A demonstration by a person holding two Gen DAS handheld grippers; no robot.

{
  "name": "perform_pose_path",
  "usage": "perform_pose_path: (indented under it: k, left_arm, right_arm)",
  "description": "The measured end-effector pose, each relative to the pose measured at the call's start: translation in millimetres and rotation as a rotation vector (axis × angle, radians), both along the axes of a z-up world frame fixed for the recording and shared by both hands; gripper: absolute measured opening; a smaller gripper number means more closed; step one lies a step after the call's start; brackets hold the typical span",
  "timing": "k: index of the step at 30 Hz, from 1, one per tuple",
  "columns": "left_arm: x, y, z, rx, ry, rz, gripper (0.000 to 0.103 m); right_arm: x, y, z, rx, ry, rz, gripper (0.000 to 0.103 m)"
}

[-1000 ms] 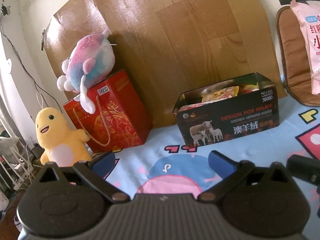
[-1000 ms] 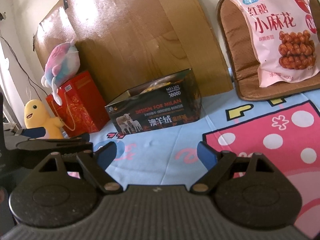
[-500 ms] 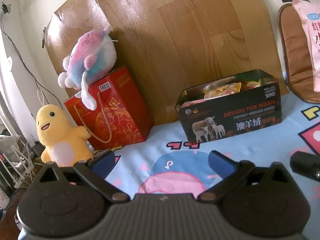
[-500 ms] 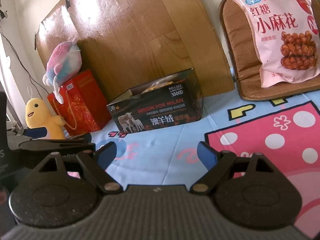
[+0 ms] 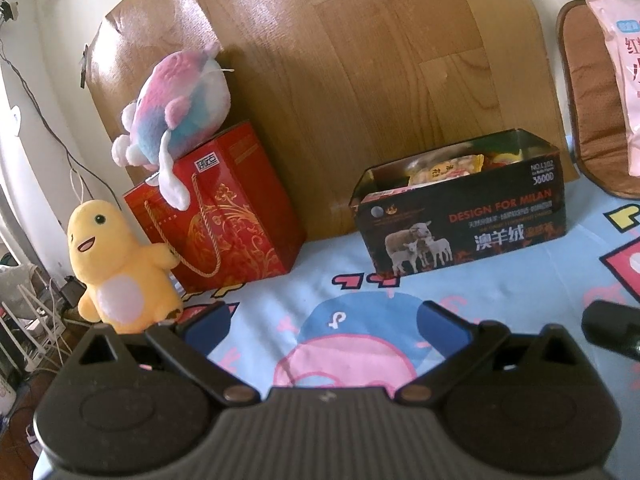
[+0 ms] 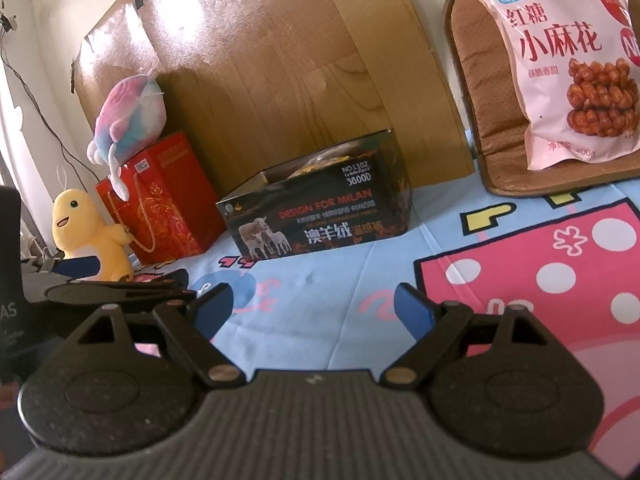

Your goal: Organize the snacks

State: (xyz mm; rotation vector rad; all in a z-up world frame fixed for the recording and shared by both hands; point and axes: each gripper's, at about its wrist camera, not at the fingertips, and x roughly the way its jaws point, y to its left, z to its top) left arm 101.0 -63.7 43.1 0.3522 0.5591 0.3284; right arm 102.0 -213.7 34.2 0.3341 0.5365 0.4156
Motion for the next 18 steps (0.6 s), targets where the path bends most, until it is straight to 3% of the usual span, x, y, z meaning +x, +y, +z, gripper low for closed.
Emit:
perform_pose_path:
  k: [18]
  left_arm:
    - [-2.4, 3.0, 1.5, -0.001, -0.010, 0.003, 0.103]
  right_arm:
    - [0.8, -0.4, -1.9, 0.004, 0.005, -0.004, 0.090]
